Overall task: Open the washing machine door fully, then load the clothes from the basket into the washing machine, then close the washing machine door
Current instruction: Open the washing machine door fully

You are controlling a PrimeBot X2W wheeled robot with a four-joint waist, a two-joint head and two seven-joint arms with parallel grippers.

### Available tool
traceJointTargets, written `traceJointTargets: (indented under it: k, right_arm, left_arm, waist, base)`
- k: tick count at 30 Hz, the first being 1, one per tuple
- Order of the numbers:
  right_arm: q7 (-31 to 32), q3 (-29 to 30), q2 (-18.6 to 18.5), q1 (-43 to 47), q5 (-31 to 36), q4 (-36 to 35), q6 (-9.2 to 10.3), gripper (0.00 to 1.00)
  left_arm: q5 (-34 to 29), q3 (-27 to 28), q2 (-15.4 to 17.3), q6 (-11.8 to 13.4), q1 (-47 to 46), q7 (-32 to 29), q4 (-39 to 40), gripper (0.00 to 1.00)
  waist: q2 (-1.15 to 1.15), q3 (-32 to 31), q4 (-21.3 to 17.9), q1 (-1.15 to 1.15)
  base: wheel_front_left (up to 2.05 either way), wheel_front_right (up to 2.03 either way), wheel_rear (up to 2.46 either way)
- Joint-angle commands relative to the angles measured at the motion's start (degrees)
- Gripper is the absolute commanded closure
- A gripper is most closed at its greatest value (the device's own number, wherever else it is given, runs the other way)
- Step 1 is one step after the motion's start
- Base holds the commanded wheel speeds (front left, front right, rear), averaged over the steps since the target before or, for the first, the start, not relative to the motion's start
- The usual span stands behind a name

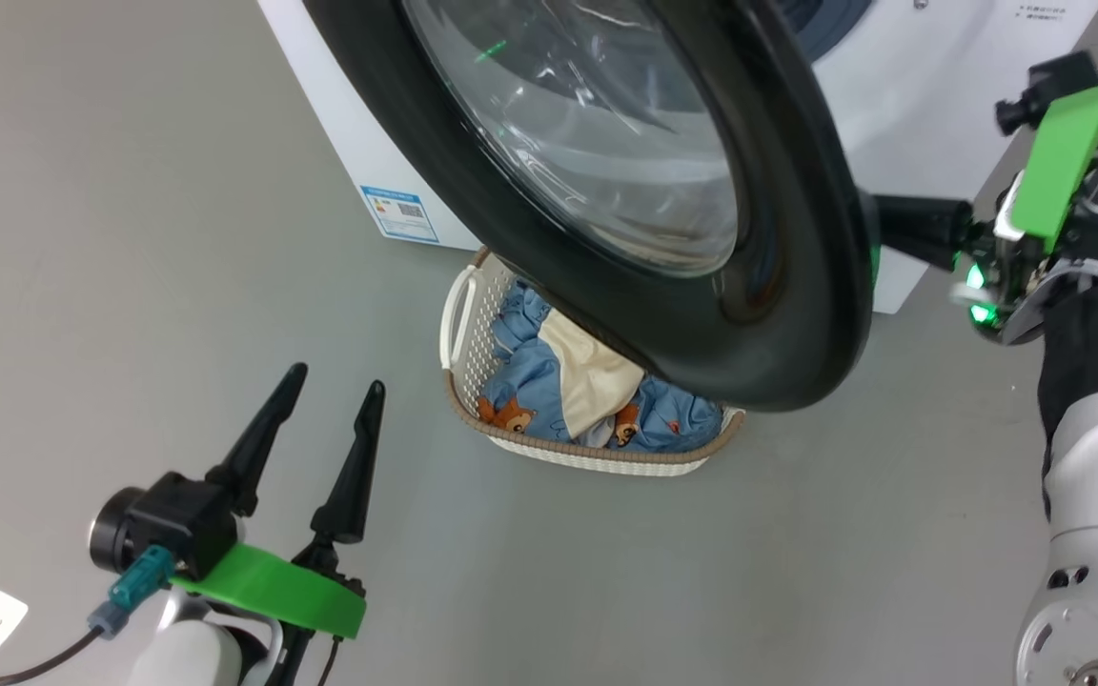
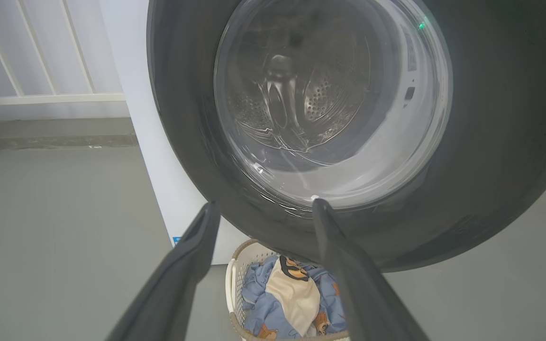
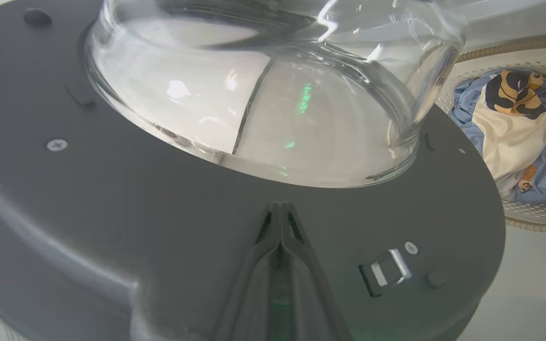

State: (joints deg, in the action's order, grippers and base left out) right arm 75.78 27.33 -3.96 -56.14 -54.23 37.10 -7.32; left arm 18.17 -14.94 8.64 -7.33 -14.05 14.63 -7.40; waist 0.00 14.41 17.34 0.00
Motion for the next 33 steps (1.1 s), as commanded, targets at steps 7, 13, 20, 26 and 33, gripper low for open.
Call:
traceJointTargets:
  k: [7, 13, 20, 26, 33]
  right_arm:
    - [-1.34, -6.22, 1.08, 3.08, -4.97, -0.93, -0.17, 1.00]
    - [-2.40, -9.40, 1.08, 4.55, -7.84, -0.57, -0.17, 1.00]
    - [-3.91, -17.02, 1.08, 6.33, -14.77, -0.79, -0.17, 1.00]
    - [-5.83, -24.74, 1.08, 8.65, -20.61, -2.23, -0.17, 1.00]
    - [-8.17, -30.87, 1.08, 11.76, -25.39, -4.85, -0.17, 1.00]
  left_arm:
    - [-0.68, 1.84, 1.81, -0.15, -0.05, 0.37, 1.29, 0.00]
    - [-0.59, 1.83, 1.62, -0.15, 0.15, 0.37, 1.31, 0.00]
    - [-0.41, 1.90, 1.18, -0.15, 0.07, 0.37, 1.31, 0.00]
    - [-0.28, 2.17, 1.09, -0.15, 0.04, 0.37, 1.40, 0.00]
    - [-0.19, 2.63, 1.11, -0.15, 0.30, 0.37, 1.44, 0.00]
  waist:
    - [0.00, -1.19, 1.15, 0.00]
    - [0.00, -1.49, 1.80, 0.00]
    - [0.00, -1.56, 2.17, 0.00]
    - [0.00, -1.50, 2.04, 0.00]
    - [0.00, -1.70, 1.49, 0.00]
  base:
    - [0.00, 0.00, 0.00]
    - [0.00, 0.00, 0.00]
    - [0.00, 0.00, 0.00]
    - [0.00, 0.00, 0.00]
    - [0.00, 0.00, 0.00]
